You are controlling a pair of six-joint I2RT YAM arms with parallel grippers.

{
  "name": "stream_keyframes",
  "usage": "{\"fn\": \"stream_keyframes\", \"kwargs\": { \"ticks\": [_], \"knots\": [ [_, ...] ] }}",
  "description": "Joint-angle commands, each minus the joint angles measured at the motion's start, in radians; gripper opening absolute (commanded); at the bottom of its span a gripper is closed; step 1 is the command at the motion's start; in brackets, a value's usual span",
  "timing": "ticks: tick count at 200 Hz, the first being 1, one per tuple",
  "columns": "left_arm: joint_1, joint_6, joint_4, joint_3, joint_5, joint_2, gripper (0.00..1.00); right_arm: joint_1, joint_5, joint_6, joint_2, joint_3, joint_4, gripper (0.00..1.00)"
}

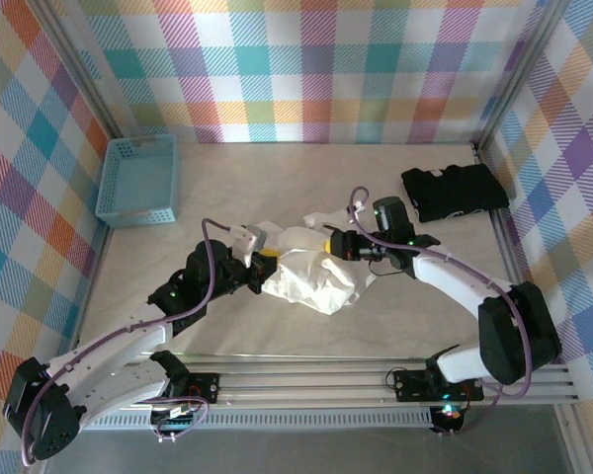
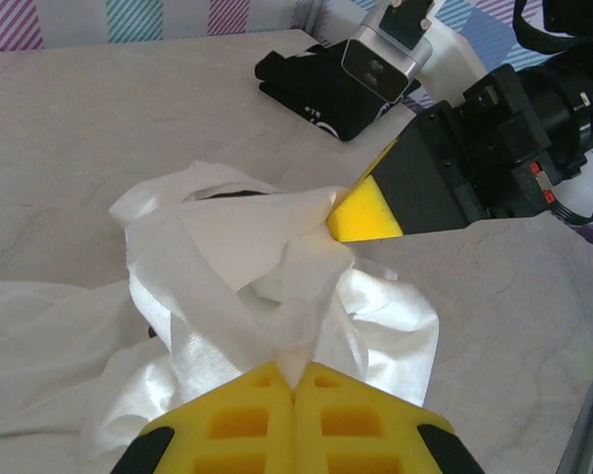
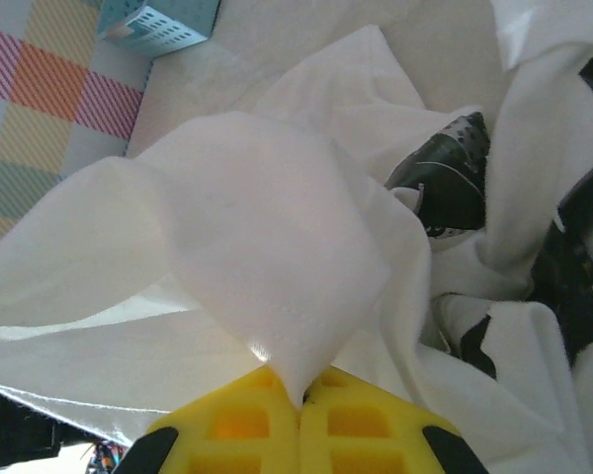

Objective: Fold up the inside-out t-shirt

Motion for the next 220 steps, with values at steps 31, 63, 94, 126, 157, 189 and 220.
{"fn": "stream_keyframes", "kwargs": {
  "ticks": [31,63,94,126,157,189,220],
  "knots": [
    [-0.011,0.011,0.008,-0.095,0.161,0.036,0.21,0.008,0.048,-0.163,-0.117,0.043,-0.131,0.0],
    [-0.024,0.0,-0.022,-0.1,0.162,0.027,0.35,0.015,0.031,-0.184,-0.129,0.025,-0.138,0.0],
    [-0.023,-0.084,-0.048,-0.066,-0.079,0.002,0.47,0.026,0.026,-0.184,-0.136,0.033,-0.138,0.0],
    [-0.042,-0.088,-0.131,0.051,-0.122,0.137,0.51,0.033,0.023,-0.175,-0.131,0.042,-0.128,0.0],
    [-0.076,-0.079,-0.14,0.109,-0.104,0.258,0.43,0.037,0.025,-0.172,-0.115,0.044,-0.124,0.0],
    [-0.08,-0.095,-0.127,0.132,-0.04,0.327,0.4,0.038,0.03,-0.174,-0.105,0.048,-0.124,0.0],
    [-0.098,-0.092,-0.136,0.15,-0.04,0.383,0.43,0.038,0.035,-0.182,-0.097,0.058,-0.126,0.0]
  ]
}}
